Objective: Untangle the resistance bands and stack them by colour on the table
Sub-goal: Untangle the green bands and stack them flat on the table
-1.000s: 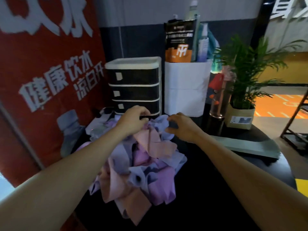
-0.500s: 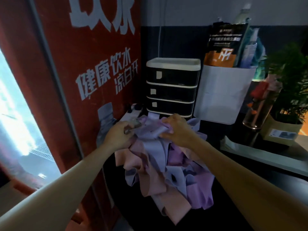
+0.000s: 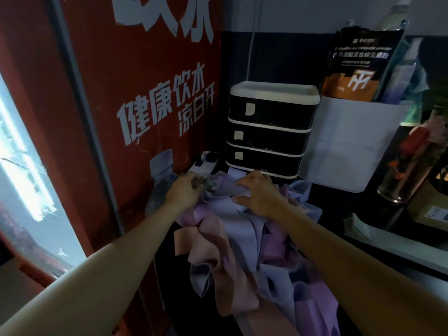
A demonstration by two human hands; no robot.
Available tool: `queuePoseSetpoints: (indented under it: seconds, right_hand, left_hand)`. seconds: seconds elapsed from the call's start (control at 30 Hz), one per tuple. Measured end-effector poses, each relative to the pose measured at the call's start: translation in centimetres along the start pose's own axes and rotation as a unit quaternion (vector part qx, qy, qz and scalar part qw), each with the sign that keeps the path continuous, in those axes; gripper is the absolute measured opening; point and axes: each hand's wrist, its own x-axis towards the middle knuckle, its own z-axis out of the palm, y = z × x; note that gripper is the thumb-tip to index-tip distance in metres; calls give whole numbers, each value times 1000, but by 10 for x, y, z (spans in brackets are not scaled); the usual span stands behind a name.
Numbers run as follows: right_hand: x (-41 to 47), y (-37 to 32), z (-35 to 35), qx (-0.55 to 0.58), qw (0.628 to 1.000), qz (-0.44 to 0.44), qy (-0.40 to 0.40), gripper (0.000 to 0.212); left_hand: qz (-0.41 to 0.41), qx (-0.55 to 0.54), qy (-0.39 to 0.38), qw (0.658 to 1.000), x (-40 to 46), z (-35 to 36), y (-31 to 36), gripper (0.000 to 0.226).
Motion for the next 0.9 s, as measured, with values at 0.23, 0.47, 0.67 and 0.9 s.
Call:
queuePoseSetpoints:
  seconds: [0.23, 0.47, 0.67, 0.9]
  right_hand:
    - [18, 24, 13, 7, 1000, 9, -18, 49]
    - [26, 33, 20, 32, 999, 32, -11, 49]
    - [9, 25, 1, 74, 997, 22, 12, 32]
    - [-21, 15, -37, 78, 996, 26, 36, 43]
  left_hand:
    - [-52, 42, 2, 998, 33, 30, -3, 22]
    - [-58, 41, 39, 997, 35, 35, 1, 13]
    - [32, -75, 52, 995, 26, 13, 26, 10]
    - [119, -152, 61, 979, 10, -13, 87, 26]
